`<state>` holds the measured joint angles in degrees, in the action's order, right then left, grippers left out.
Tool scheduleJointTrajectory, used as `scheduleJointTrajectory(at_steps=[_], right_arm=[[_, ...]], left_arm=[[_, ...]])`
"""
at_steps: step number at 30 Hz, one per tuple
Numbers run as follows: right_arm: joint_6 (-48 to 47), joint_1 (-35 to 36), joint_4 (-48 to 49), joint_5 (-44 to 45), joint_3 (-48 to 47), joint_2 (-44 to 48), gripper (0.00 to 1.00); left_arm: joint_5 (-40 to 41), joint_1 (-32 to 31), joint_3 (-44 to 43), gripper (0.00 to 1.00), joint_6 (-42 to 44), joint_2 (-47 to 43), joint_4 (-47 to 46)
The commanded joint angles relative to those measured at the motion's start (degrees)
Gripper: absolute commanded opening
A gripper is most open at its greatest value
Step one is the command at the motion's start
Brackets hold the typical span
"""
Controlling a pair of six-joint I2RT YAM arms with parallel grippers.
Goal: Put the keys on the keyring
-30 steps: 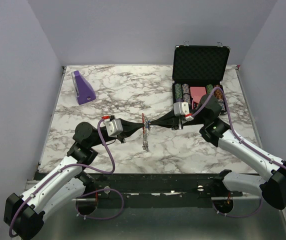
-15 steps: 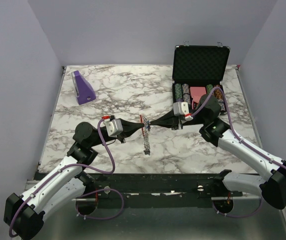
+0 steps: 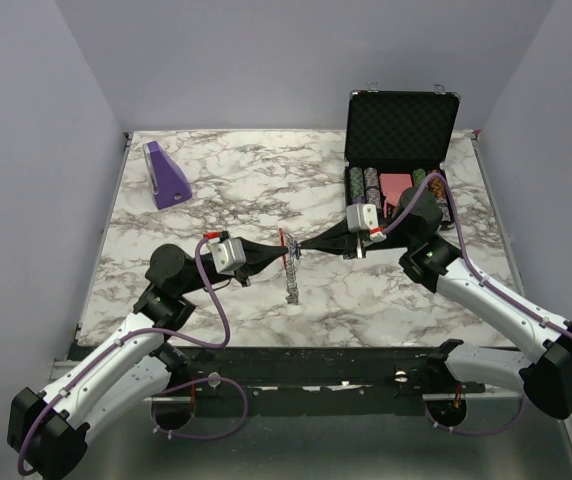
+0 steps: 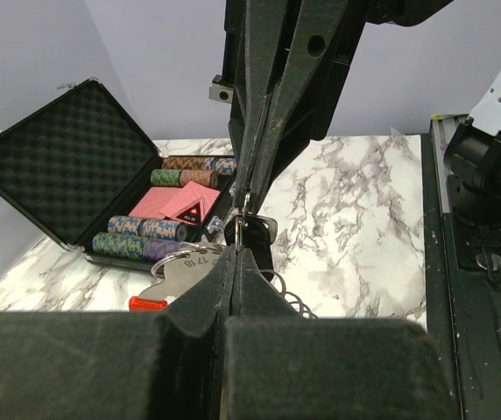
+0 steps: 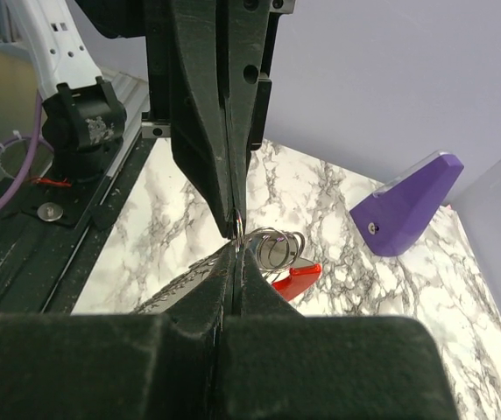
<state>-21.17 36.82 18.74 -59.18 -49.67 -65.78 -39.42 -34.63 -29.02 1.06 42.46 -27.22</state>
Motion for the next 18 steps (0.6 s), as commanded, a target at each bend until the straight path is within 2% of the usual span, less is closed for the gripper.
scheduleJointTrajectory(at_steps=[1,18], right_arm=[[-1.6,0.45,-1.25,1.96,-2.01,0.83,0.0],[-2.48,0.45,-2.22,2.4,-2.54,1.0,0.01]], left_arm=[[0.04,-0.35,-1.48,0.0,0.52,-0.89,-1.34],[-0.04,-0.35,-1.66,0.0,0.61,-0.71,-0.99]])
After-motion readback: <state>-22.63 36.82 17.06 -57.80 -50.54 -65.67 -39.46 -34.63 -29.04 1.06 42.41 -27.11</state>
